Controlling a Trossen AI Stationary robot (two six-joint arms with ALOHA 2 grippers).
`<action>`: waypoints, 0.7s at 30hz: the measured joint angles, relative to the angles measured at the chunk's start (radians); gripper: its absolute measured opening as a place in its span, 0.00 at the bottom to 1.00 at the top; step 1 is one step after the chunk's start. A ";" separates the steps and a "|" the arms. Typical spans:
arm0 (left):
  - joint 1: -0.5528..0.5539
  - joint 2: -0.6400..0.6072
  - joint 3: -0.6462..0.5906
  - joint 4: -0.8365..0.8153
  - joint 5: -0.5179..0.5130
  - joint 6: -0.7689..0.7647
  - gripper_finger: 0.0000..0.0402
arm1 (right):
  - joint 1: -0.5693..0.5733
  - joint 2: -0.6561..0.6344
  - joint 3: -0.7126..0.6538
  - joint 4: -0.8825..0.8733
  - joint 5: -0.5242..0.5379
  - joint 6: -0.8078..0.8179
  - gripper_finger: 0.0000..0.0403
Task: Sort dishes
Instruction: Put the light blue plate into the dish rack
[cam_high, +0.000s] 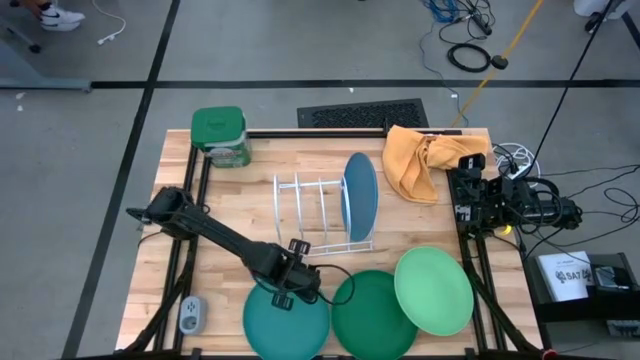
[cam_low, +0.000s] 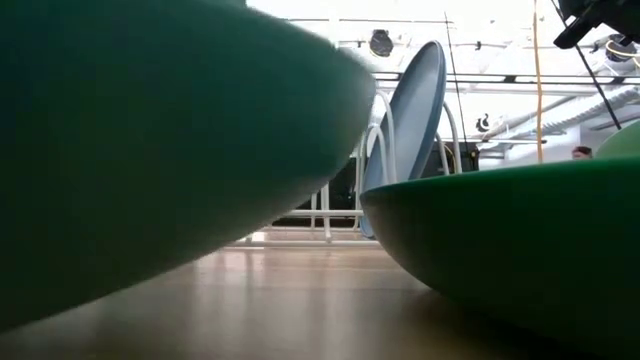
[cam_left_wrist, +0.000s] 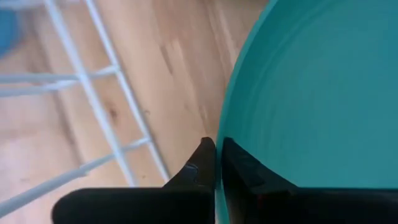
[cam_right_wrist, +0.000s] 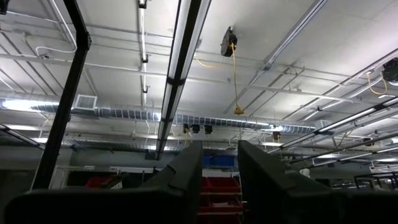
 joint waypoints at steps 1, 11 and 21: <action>-0.001 -0.015 0.014 -0.011 -0.015 0.000 0.02 | 0.000 0.000 0.000 0.000 0.000 0.000 0.24; -0.020 -0.175 0.121 -0.042 -0.156 0.044 0.02 | 0.000 0.000 0.000 -0.001 0.000 0.001 0.24; -0.057 -0.268 0.199 0.033 -0.400 0.370 0.00 | 0.000 0.000 0.000 -0.002 0.000 0.002 0.24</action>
